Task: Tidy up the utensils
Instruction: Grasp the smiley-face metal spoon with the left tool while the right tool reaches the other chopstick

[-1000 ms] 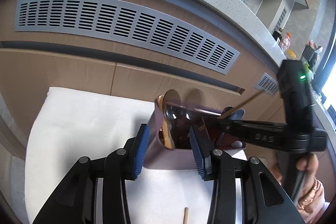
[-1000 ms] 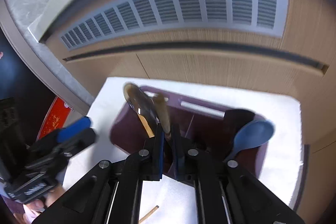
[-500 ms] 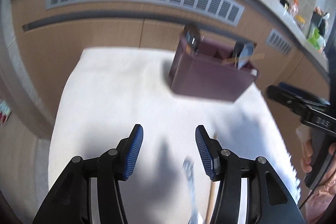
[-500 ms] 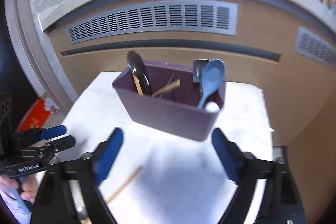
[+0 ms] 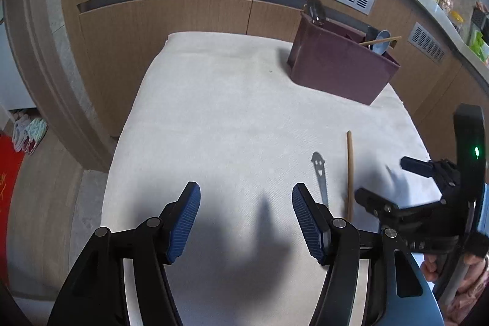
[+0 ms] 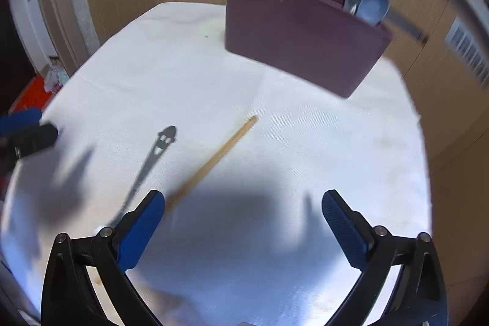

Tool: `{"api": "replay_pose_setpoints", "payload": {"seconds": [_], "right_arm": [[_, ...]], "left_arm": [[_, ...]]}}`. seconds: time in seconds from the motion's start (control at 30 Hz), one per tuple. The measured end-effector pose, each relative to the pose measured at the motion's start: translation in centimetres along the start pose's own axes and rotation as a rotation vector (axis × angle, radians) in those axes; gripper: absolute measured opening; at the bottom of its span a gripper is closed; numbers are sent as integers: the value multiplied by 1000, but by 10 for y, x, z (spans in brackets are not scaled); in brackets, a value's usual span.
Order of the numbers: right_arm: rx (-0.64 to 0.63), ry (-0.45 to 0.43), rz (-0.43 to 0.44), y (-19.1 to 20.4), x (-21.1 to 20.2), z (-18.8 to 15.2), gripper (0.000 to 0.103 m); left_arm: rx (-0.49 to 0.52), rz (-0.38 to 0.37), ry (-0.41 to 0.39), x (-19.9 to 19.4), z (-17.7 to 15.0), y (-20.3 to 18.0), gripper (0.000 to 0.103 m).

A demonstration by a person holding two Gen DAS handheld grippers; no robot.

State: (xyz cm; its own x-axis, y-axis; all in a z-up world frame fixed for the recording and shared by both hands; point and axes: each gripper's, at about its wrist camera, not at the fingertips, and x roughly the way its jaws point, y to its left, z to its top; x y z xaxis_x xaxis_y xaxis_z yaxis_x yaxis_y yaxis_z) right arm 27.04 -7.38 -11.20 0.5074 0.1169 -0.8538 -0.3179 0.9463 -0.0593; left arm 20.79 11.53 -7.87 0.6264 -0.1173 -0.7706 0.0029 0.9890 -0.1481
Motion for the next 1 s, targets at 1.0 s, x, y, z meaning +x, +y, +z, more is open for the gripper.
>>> {"api": "replay_pose_setpoints", "payload": {"seconds": [1.0], "right_arm": [[52, 52, 72, -87, -16, -52, 81]], "left_arm": [[215, -108, 214, 62, 0, -84, 41]]}}
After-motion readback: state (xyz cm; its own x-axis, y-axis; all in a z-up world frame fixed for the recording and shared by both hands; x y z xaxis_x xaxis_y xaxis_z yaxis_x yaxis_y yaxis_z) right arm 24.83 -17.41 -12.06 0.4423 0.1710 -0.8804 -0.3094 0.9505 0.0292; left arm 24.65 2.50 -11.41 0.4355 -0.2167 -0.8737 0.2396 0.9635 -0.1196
